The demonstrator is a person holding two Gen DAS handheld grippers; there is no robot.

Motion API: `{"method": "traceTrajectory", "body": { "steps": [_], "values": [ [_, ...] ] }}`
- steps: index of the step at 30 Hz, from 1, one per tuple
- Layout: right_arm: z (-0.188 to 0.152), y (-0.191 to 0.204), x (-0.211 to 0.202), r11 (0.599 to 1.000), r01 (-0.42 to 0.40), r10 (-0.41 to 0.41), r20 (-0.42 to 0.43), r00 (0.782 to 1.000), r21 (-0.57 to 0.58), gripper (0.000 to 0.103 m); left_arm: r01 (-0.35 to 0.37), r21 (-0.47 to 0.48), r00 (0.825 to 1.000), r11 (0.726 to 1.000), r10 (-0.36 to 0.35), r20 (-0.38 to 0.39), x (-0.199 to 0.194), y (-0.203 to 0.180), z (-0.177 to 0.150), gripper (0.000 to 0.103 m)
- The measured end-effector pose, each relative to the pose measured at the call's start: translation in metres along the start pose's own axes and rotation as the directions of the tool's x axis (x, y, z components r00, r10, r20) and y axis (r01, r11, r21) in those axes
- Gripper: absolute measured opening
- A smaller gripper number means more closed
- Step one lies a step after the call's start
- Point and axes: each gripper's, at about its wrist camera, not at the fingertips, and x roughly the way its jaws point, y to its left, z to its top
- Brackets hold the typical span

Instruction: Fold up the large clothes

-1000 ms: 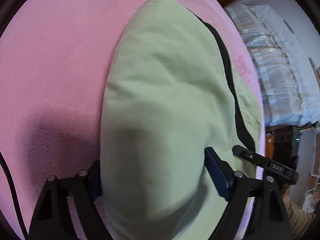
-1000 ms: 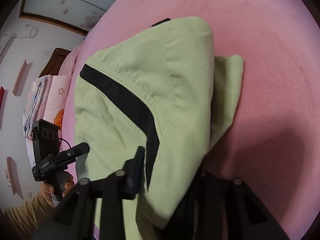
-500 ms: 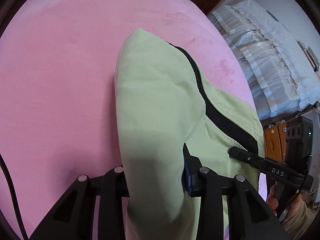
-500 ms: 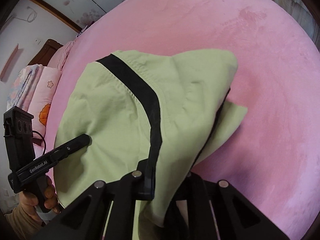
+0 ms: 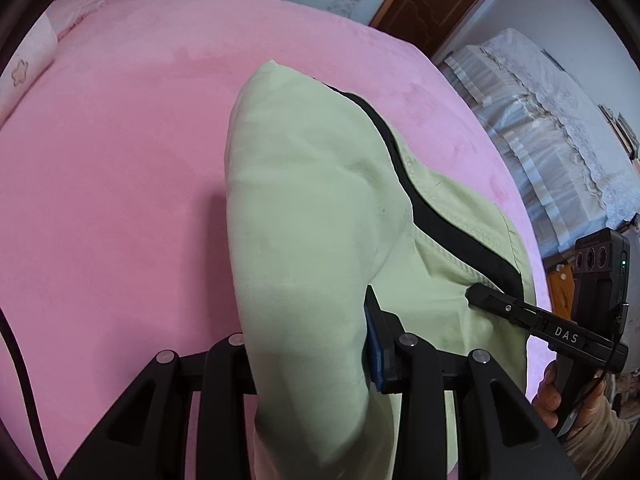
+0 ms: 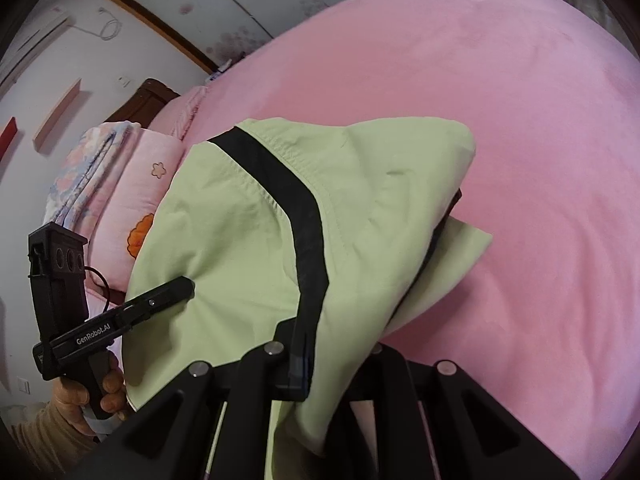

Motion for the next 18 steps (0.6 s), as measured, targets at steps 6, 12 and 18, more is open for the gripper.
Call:
{"method": "traceTrajectory", "body": {
  "steps": [6,12,18],
  "values": [
    [0.068,0.032,0.078,0.999,-0.003,0.005,0.044,0.999,-0.049,0.008,-0.029,0.012,0.996,1.000,0.027,0.087,0.022,0.088,0.071,0.034],
    [0.121,0.047,0.148,0.993,0.032,-0.026,0.049,0.998,-0.116,0.008,-0.060,0.030,0.993,0.998,0.057,0.101,0.056,0.157,0.129,0.034],
    [0.155,0.041,0.192,0.988,0.078,-0.070,0.064,0.996,-0.132,0.008,-0.087,0.028,0.990,0.996,0.083,0.118,0.090,0.197,0.170,0.036]
  ]
}}
